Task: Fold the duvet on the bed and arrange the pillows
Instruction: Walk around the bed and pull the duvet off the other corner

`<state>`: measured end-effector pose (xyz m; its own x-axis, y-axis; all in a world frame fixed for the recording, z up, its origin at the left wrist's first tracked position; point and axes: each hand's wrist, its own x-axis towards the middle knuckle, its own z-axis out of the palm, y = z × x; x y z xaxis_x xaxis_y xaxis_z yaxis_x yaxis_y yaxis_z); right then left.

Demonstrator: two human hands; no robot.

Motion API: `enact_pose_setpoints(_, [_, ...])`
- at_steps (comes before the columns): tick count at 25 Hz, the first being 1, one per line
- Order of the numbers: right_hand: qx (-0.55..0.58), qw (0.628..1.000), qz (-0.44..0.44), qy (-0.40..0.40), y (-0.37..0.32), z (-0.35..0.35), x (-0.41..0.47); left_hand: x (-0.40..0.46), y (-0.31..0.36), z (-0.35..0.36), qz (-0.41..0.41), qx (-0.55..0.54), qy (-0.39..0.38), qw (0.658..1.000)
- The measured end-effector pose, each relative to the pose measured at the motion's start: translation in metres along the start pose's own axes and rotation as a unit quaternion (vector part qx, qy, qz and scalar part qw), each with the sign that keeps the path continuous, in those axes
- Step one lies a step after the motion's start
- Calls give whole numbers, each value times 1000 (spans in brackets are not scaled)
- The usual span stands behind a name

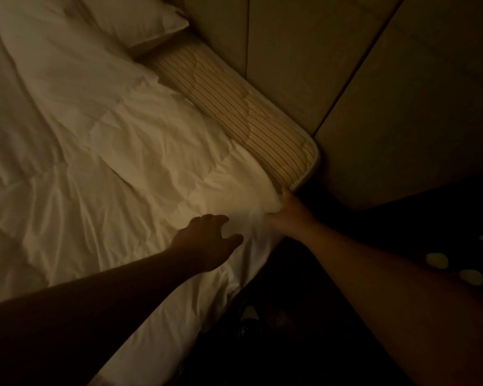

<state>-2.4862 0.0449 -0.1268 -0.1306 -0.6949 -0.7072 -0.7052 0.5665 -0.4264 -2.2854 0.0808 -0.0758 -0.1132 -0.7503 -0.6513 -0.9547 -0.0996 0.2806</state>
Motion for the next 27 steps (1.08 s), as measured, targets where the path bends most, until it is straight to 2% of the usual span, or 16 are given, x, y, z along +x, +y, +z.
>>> enact_pose_setpoints(3, [16, 999, -25, -37, 0, 21, 16, 22, -5, 18, -38, -80, -32, 996])
enact_pose_setpoints(5, [43, 993, -88, -58, -1, 32, 11, 26, -2, 23, -93, -200, -40, 975])
enact_pose_setpoints(6, [27, 988, -127, -82, -1, 36, 3, 27, 2, 24, -137, -306, -39, 941])
enact_pose_setpoints(7, [-14, 979, -164, -119, -2, 39, -7, 28, 8, 21, -179, -419, -39, 890])
enact_pose_setpoints(8, [-49, 966, -196, -164, -1, 41, -17, 30, 13, 18, -212, -497, -38, 841])
enact_pose_setpoints(9, [-67, 953, -211, -209, 0, 41, -25, 33, 18, 17, -229, -525, -23, 819])
enact_pose_setpoints(10, [-53, 945, -209, -246, 0, 40, -31, 36, 21, 16, -236, -508, 4, 828])
enact_pose_setpoints(12, [16, 954, -175, -245, -7, 32, -36, 43, 22, 13, -245, -379, 65, 890])
enact_pose_setpoints(14, [99, 984, -113, -90, -18, 19, -28, 44, 21, 11, -221, -258, 62, 939])
enact_pose_setpoints(15, [139, 986, -88, -14, -25, 13, -21, 43, 21, 11, -186, -203, 46, 960])
enact_pose_setpoints(16, [182, 980, -74, 15, -37, 6, -17, 41, 22, 11, -153, -147, 23, 977])
enact_pose_setpoints(17, [218, 974, -65, -9, -50, 1, -13, 39, 25, 13, -127, -98, 8, 987])
enact_pose_setpoints(19, [215, 968, -35, -122, -72, -3, -8, 35, 35, 14, -87, -9, -18, 996])
enact_pose_setpoints(21, [147, 977, -30, -153, -84, -5, 1, 34, 49, 9, -54, 24, -23, 998])
enact_pose_setpoints(24, [26, 997, -75, -11, -84, -33, 19, 49, 75, -14, 21, -17, 6, 1000])
enact_pose_setpoints(27, [0, 979, -132, 155, -82, -101, 30, 81, 128, -45, 152, -62, 26, 986])
